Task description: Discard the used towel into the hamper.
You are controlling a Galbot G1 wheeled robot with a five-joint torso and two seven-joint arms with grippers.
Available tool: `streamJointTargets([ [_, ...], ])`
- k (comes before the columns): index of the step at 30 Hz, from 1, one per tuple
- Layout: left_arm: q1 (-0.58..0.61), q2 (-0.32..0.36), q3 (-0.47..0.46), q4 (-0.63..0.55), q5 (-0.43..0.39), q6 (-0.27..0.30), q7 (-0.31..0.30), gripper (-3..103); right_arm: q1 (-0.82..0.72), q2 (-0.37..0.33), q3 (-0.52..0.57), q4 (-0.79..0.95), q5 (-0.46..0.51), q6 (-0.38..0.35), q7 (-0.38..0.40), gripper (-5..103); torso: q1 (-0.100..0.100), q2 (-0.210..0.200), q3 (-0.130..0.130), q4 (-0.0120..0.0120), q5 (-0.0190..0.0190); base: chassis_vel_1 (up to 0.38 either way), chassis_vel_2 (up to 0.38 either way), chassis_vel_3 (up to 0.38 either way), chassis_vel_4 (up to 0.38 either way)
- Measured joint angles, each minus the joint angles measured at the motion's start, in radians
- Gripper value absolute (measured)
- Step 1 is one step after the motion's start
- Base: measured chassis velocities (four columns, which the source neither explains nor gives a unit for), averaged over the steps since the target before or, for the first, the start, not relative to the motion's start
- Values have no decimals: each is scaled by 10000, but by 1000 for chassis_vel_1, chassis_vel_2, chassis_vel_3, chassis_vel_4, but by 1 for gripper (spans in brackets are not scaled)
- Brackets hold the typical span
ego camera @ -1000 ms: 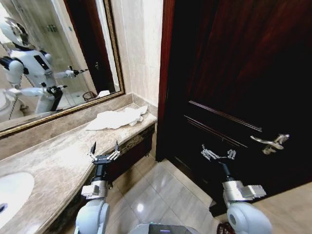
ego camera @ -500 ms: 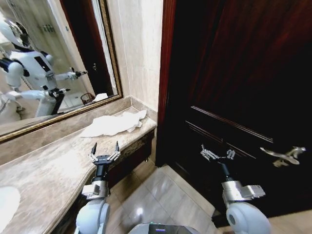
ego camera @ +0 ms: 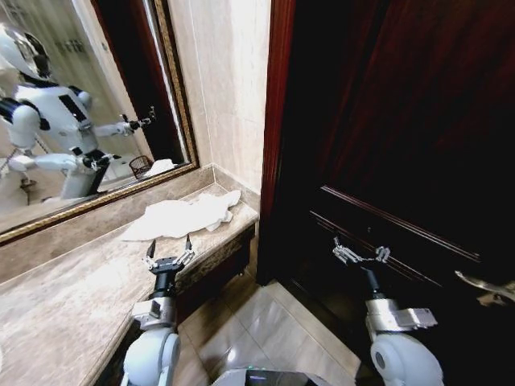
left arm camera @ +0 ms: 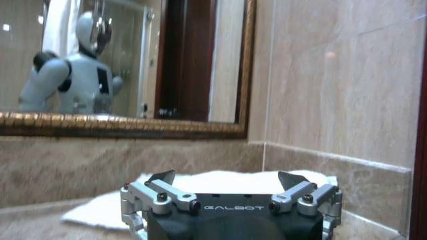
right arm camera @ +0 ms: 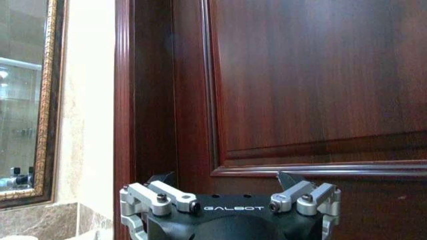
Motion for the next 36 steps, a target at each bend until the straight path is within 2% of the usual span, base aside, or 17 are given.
streamJointTargets([
  [2, -232, 0, -37, -4, -275, 635, -112, 100, -27, 4, -7, -31, -58, 12, -52, 100, -7, 1, -3, -1, 0, 0, 0, 0, 0],
  [3, -232, 0, -37, -4, -275, 635, -112, 100, -27, 4, -7, -31, -58, 12, -52, 100, -7, 1, -3, -1, 0, 0, 0, 0, 0],
  [5, -440, 0, -41, 21, -478, 1145, -208, 100, -43, 4, -4, -46, -76, 15, -68, 100, -7, 1, -2, 0, 0, 0, 0, 0, 0],
  [6, -440, 0, -41, 21, -478, 1145, -208, 100, -43, 4, -4, -46, -76, 15, -68, 100, -7, 1, -2, 0, 0, 0, 0, 0, 0],
  [7, -619, 0, -40, 90, -588, 1428, -286, 100, -49, 2, 7, -60, -86, 14, -73, 100, -7, 2, -3, -1, 0, 0, 0, 0, 0],
  [10, -1108, 0, -52, 409, -678, 1763, -410, 100, -79, -4, 44, -127, -130, 15, -77, 100, -3, 1, -2, -1, -1, 0, 0, 0, 0],
  [17, -2036, 116, -92, 1168, -882, 1963, -523, 100, -154, -44, 106, -379, -246, 48, -99, 100, -1, 1, -1, -1, 0, 0, 0, 0, 0],
  [27, -2788, 427, 44, 2113, -1087, 1939, -579, 100, -212, -28, 214, -677, -360, 84, -124, 100, -2, 1, -1, -1, 0, 0, 0, 0, 0],
  [36, -3410, 1177, 179, 2824, -1272, 1865, -620, 100, -362, 88, 304, -853, -493, 196, -124, 100, -2, 1, -1, -1, -1, 0, 0, 0, 0],
])
